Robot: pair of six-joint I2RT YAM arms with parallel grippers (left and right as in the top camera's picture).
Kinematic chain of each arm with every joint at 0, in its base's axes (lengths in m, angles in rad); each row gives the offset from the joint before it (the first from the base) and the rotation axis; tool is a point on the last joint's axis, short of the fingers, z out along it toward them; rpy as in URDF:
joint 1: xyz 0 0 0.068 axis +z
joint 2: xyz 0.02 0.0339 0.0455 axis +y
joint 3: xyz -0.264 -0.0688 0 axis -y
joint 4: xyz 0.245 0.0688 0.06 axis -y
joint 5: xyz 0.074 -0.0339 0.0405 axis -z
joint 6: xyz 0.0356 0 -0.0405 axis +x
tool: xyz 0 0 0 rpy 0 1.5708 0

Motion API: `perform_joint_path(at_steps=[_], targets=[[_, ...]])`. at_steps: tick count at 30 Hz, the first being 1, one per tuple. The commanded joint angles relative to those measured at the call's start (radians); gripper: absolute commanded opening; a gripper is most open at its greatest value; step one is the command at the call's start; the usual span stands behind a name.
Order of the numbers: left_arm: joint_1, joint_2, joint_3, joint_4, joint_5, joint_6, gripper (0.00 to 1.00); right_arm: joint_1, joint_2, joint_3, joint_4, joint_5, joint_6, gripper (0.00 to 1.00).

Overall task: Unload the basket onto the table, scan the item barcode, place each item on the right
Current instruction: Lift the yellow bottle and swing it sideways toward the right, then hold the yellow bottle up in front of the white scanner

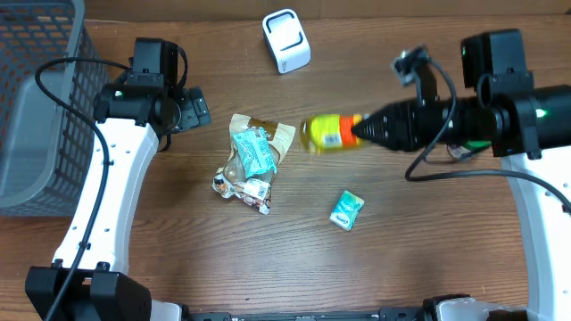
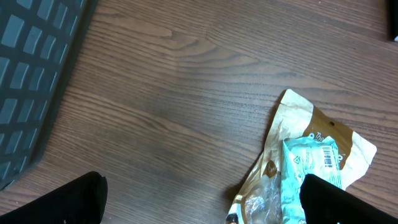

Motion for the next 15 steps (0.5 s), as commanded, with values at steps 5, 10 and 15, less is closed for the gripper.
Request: perform_joint_path(at_steps=[5,10,15], targets=[[-0.002,-0.001,0.010,0.000,-0.003,0.026,1.00,0.096,0.090,0.055,0.226,0.367,0.176,0.04],[-0.002,-0.001,0.010,0.000,-0.003,0.026,1.00,0.237,0.175,0.055,0.453,0.734,0.105,0.04],[-0.002,-0.001,0.010,0.000,-0.003,0.026,0.99,0.369,0.262,0.054,0.755,1.002,-0.339,0.04]])
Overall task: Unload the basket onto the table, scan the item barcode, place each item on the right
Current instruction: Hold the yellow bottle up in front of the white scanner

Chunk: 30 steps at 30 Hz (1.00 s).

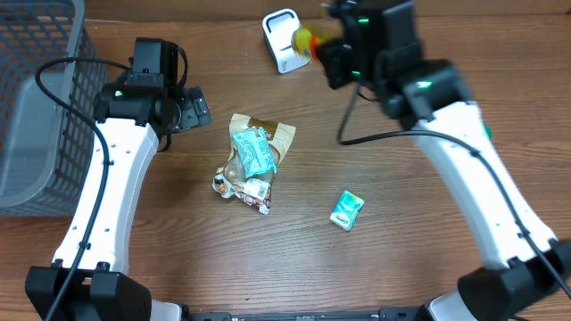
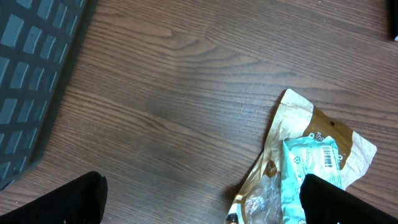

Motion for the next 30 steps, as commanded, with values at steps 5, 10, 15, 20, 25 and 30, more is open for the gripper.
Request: perform_joint_path(at_steps=[5,10,15,20,25,30], targets=[[-0.003,-0.001,0.010,0.000,-0.003,0.026,1.00,0.101,0.106,0.031,0.323,0.343,-0.546,0.04],[-0.003,-0.001,0.010,0.000,-0.003,0.026,1.00,0.099,0.232,0.031,0.441,0.344,-0.650,0.04],[-0.003,-0.001,0.010,0.000,-0.003,0.026,1.00,0.097,0.346,0.031,0.523,0.349,-0.723,0.04],[-0.003,-0.001,0.010,0.000,-0.003,0.026,1.00,0.097,0.443,0.031,0.685,0.409,-0.811,0.04],[-0.003,-0.001,0.010,0.000,-0.003,0.026,1.00,0.097,0.493,0.031,0.823,0.416,-0.845,0.04],[-0.003,-0.001,0.010,0.000,-0.003,0.026,1.00,0.097,0.528,0.031,0.886,0.412,-0.845,0.04]])
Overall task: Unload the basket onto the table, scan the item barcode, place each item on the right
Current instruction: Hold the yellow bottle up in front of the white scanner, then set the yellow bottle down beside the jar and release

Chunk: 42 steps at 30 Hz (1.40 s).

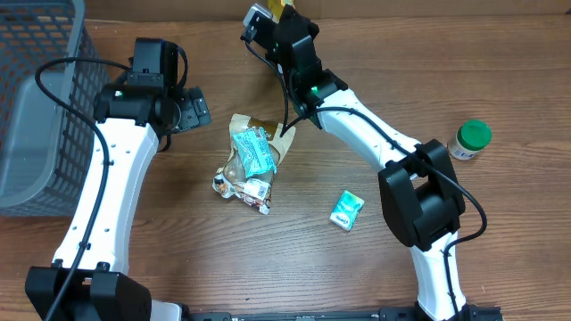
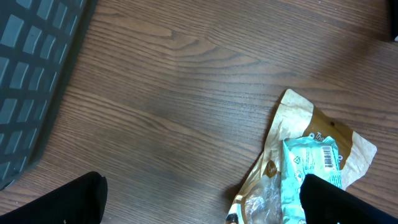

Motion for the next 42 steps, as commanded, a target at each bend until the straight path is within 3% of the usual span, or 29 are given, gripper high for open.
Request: perform_joint_path(at_steps=[1,15,26,34,38,42], targets=[[-0.003,-0.001,0.010,0.000,-0.003,0.026,0.99,-0.003,0.031,0.027,0.035,0.021,-0.013,0.04],[-0.003,-0.001,0.010,0.000,-0.003,0.026,0.99,-0.019,0.108,0.027,0.136,0.052,0.024,0.04],[-0.003,-0.001,0.010,0.000,-0.003,0.026,0.99,-0.016,-0.071,0.027,0.068,0.064,0.334,0.04],[-0.003,-0.001,0.010,0.000,-0.003,0.026,1.00,-0.084,-0.318,0.027,-0.467,0.014,0.665,0.04],[-0.003,-0.001,0.010,0.000,-0.003,0.026,1.00,-0.196,-0.378,0.027,-0.833,-0.076,0.888,0.04],[-0.003,-0.001,0.010,0.000,-0.003,0.026,1.00,-0.323,-0.372,0.015,-1.065,-0.204,0.961,0.04]])
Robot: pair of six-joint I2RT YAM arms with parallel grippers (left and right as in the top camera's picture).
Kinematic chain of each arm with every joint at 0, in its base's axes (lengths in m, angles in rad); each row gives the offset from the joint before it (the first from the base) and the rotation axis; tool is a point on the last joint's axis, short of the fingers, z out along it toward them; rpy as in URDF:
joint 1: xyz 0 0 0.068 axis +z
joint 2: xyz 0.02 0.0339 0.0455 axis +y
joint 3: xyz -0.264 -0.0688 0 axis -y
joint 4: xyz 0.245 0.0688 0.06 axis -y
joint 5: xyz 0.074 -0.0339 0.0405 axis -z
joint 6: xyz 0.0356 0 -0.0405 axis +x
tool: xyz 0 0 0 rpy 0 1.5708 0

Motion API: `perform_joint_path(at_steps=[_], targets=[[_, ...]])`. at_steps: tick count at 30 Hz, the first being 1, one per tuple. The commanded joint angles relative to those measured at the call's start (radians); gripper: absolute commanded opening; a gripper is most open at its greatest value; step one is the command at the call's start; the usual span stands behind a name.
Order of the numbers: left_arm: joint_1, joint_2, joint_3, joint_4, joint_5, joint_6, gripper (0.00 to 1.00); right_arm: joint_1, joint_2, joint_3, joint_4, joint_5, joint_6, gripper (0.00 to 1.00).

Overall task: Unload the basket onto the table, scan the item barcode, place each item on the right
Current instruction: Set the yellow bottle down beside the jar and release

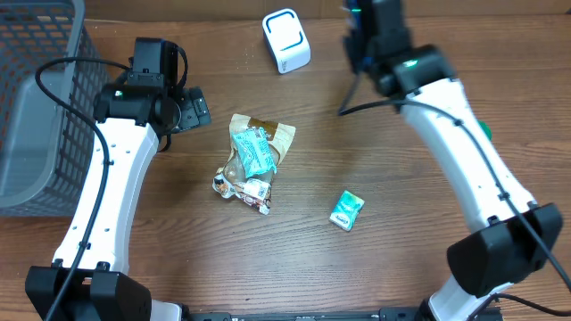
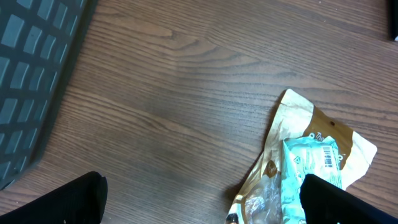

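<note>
The white barcode scanner [image 1: 285, 40] stands at the back of the wooden table [image 1: 401, 232]. My right arm reaches up the right side, its wrist [image 1: 384, 36] at the back edge, right of the scanner. Its fingers and anything in them do not show. The yellow bottle is out of view. My left gripper [image 1: 192, 109] hangs open over bare wood left of the snack bags [image 1: 254, 156]. In the left wrist view its dark fingertips [image 2: 68, 199] stand wide apart, with the bags [image 2: 311, 162] by the right one.
A grey mesh basket [image 1: 36, 107] fills the left edge and also shows in the left wrist view [image 2: 31, 74]. A small green packet [image 1: 346, 209] lies right of centre. A green cap [image 1: 484, 131] peeks out behind the right arm.
My right arm's wrist was over the scanner at the back left; now it is to the right of the scanner, which shows fully. The left arm has not moved.
My right gripper held a yellow bottle over the table's middle, right of the bags. Then the bottle was beside the scanner, then over it at the back edge. Now the wrist is right of the scanner and the bottle does not show.
</note>
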Motion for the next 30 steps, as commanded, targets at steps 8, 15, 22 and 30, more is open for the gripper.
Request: perform_joint_path(at_steps=[8,15,22,30], targets=[[-0.003,-0.001,0.010,0.000,-0.003,0.026,1.00,-0.320,0.015,-0.113,-0.227,-0.231,0.293,0.04],[-0.003,-0.001,0.010,0.000,-0.003,0.026,0.99,-0.406,0.017,-0.188,-0.214,-0.301,0.292,0.11],[-0.003,-0.001,0.010,0.000,-0.003,0.026,0.99,-0.412,0.019,-0.272,-0.191,-0.288,0.292,0.14],[-0.003,-0.001,0.010,0.000,-0.003,0.026,1.00,-0.411,0.019,-0.278,-0.200,-0.249,0.292,0.38]])
